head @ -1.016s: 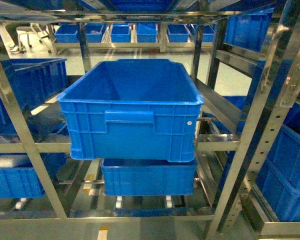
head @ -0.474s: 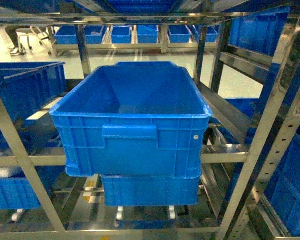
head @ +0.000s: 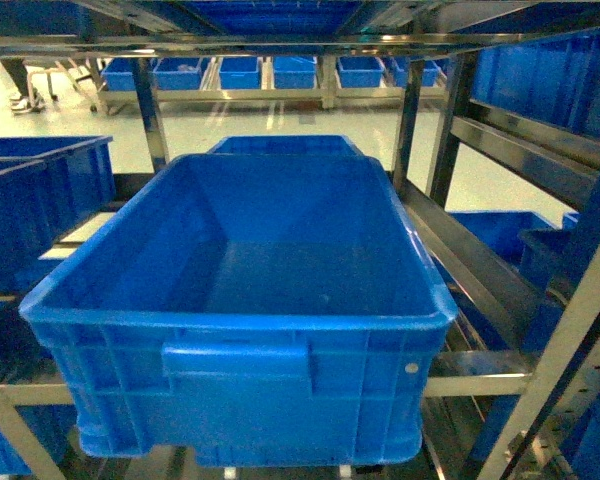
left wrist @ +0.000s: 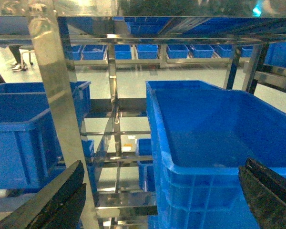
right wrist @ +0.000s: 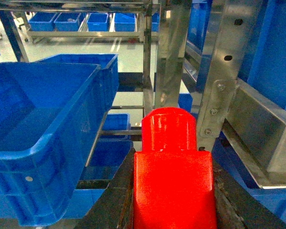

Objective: Pick red block from blue box to shelf

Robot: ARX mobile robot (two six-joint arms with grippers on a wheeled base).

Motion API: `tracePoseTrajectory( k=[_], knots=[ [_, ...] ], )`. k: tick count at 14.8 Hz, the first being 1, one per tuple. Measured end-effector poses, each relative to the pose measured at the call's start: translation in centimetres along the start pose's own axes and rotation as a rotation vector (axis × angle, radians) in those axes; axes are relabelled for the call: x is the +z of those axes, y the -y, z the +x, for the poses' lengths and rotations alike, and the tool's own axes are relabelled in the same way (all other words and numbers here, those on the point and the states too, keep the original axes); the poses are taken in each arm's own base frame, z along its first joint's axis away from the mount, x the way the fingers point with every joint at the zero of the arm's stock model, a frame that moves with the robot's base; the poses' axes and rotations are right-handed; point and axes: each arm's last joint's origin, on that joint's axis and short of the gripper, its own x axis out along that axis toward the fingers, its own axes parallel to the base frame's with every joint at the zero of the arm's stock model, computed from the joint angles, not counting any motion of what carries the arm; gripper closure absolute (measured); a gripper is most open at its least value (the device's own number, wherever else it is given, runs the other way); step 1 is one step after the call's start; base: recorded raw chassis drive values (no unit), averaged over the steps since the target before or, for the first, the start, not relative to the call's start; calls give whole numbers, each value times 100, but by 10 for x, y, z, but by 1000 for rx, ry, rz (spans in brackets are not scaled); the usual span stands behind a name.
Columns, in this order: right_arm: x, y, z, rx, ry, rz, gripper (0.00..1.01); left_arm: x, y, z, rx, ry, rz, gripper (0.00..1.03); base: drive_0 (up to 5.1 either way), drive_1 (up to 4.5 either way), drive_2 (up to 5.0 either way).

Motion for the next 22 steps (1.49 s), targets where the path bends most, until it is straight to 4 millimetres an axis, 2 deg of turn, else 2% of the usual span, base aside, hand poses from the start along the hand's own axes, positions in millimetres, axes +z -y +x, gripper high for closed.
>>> tracePoseTrajectory(
  k=[22],
  knots=[
    [0, 0, 0, 0, -2, 0, 74, 0, 0, 0, 0, -2, 0, 5, 0, 0, 0]
  ],
)
